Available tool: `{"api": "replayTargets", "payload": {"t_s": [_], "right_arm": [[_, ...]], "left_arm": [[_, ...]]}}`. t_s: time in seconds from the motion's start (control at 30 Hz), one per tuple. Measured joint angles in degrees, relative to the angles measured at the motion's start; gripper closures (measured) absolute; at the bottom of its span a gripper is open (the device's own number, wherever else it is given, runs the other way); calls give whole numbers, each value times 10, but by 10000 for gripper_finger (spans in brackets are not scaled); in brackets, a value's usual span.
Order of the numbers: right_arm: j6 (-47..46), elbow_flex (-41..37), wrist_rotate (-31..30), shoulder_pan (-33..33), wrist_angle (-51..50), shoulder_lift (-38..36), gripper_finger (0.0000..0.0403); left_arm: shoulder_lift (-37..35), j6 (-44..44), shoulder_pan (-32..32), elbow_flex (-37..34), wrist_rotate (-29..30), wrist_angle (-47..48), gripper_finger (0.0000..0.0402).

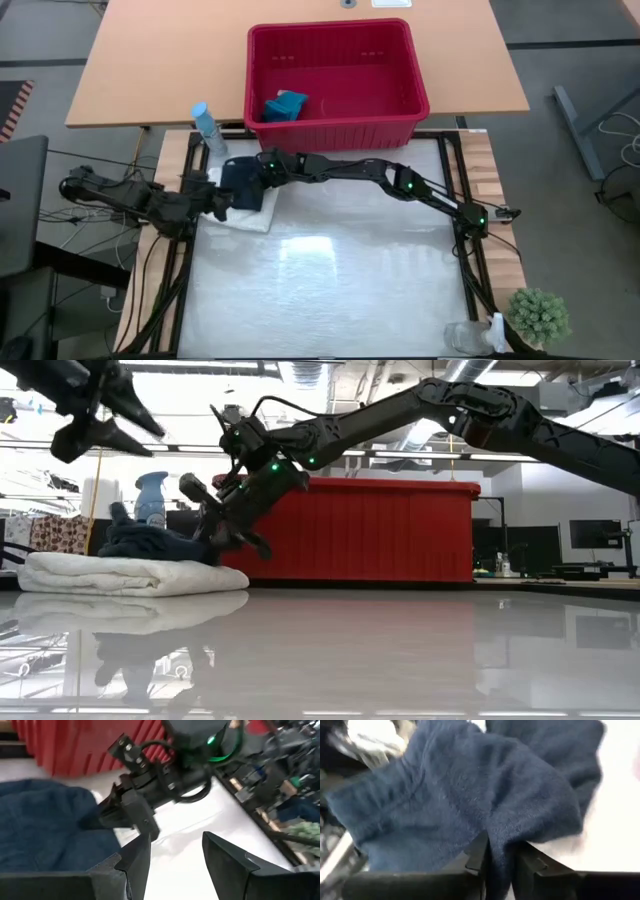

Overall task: Fold Laundry from Bin
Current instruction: Stack the black shorts on the white shirt

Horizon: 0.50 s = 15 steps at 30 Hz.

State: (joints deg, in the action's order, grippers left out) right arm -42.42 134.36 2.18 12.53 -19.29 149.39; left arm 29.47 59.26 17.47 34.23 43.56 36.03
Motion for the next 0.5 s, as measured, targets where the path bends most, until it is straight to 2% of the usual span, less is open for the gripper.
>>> {"api": "replayTargets", "payload": {"t_s": [0.17, 0.27, 0.5], "right_arm": [[45, -3, 32, 0, -36, 0, 299], [55, -3, 50, 0, -36, 0, 297], [71, -3, 82, 9, -48, 0, 295]], "left_arm": [[46, 17, 0, -20, -8, 3, 233], [78, 19, 0, -40, -7, 3, 233], [138, 83, 0, -100, -14, 8, 233]]}}
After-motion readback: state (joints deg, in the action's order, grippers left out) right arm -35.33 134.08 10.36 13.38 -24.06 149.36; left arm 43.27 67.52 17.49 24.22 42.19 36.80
